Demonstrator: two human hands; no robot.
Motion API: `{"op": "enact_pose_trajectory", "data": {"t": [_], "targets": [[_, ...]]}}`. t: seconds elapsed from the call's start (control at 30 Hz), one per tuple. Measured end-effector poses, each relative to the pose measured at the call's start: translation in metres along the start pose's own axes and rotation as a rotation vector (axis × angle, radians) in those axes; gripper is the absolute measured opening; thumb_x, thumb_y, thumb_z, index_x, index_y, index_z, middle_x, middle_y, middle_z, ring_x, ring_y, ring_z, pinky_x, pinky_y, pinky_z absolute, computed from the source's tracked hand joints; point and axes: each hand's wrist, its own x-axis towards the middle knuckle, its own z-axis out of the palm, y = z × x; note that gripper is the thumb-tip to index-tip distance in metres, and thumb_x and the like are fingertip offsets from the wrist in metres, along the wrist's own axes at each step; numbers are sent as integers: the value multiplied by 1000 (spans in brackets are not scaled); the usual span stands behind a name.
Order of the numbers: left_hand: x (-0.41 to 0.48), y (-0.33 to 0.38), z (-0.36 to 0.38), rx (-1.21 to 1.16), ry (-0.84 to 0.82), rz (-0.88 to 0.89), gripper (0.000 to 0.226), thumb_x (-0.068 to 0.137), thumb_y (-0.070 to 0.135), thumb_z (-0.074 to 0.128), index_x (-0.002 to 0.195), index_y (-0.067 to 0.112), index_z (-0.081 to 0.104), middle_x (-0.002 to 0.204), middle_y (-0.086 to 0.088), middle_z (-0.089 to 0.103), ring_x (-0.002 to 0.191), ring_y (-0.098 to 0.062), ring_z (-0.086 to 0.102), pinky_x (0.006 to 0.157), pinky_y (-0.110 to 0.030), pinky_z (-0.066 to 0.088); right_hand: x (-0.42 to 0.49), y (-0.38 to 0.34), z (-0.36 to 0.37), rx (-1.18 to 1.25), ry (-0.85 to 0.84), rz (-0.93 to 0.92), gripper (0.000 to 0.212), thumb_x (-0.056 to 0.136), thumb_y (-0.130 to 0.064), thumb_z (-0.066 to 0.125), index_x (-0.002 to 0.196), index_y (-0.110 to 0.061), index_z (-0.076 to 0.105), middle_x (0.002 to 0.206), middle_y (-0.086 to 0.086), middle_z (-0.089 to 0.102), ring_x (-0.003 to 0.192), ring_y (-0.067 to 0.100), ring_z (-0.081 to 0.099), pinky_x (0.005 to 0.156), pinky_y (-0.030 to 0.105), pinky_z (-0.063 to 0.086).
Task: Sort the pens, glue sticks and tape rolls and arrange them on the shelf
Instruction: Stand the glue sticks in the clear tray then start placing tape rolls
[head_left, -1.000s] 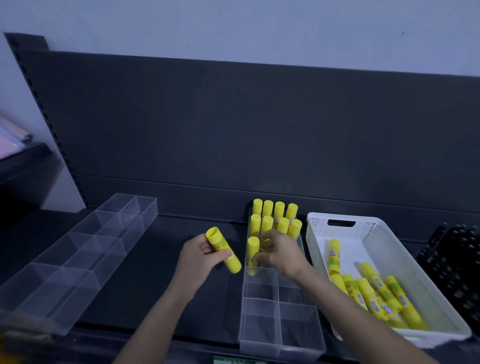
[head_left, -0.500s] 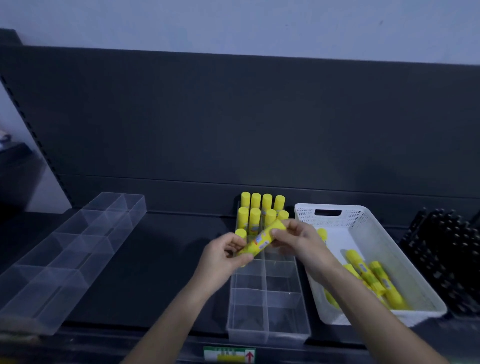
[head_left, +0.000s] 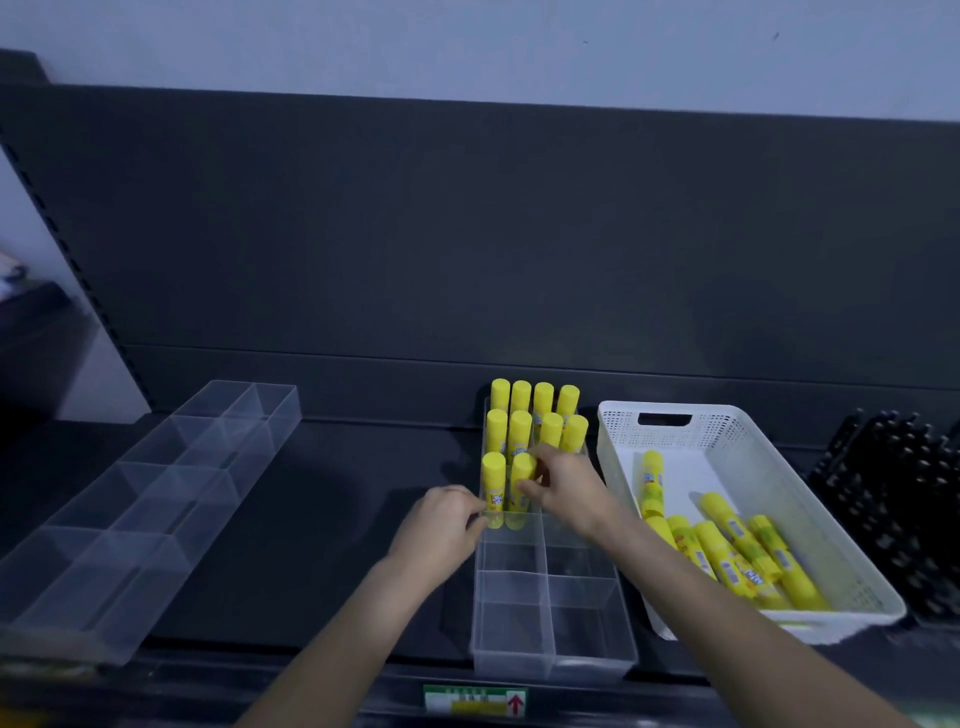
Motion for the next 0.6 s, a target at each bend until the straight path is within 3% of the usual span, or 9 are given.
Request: {"op": "enact_pose_trajectory", "data": {"t": [0.27, 0.43, 0.6], "targets": [[4, 0, -3, 43, -26, 15, 22, 92, 20, 52, 101, 12, 71, 99, -3, 63, 93, -20, 59, 76, -28, 45, -5, -1, 2, 22, 25, 42, 30, 85, -19, 63, 113, -10, 57, 89, 3, 63, 80, 15, 55, 70, 24, 41], [7, 7, -7, 158, -34, -45, 21, 91, 21, 49, 89, 11, 68, 93, -3, 60, 88, -23, 59, 74, -35, 48, -16, 5, -8, 93, 65, 98, 43, 84, -19, 64, 125, -11, 53, 108, 8, 65, 94, 22, 61, 85, 28, 47], [4, 43, -7, 61, 101, -68, 19, 86, 13, 54, 72, 6, 66, 70, -7, 60, 73, -27, 59, 64, -37, 46, -46, 38, -60, 199, 181, 98, 31, 84, -10, 63, 115, -6, 61, 96, 1, 64, 82, 14, 57, 76, 16, 40]]}}
